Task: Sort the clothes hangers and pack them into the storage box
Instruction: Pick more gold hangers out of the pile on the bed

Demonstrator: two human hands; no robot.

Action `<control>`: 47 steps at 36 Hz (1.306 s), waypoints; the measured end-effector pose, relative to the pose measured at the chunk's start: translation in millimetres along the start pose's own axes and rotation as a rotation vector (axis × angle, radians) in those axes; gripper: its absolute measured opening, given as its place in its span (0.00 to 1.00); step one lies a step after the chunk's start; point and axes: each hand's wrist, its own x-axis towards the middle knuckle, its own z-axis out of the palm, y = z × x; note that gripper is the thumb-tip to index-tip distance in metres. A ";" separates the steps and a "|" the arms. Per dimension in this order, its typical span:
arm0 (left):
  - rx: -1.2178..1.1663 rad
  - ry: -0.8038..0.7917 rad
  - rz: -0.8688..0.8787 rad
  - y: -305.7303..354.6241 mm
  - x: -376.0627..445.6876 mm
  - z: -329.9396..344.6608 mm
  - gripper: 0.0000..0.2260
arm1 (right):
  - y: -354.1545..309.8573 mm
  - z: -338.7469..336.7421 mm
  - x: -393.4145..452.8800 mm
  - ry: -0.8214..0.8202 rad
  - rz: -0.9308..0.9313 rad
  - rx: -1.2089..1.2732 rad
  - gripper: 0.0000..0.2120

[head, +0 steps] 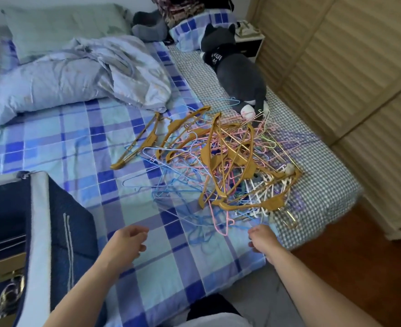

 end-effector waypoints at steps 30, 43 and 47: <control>-0.355 0.381 -0.243 43.1 -23.7 62.0 0.06 | -178.4 0.5 156.1 0.060 -0.422 -0.106 0.16; -0.386 0.128 -0.189 90.7 0.1 110.2 0.06 | -132.2 -70.4 62.3 -0.079 -0.314 0.459 0.10; -0.316 -0.030 -0.089 129.9 5.2 150.9 0.08 | -118.2 -54.2 20.7 -0.275 -0.272 0.565 0.08</control>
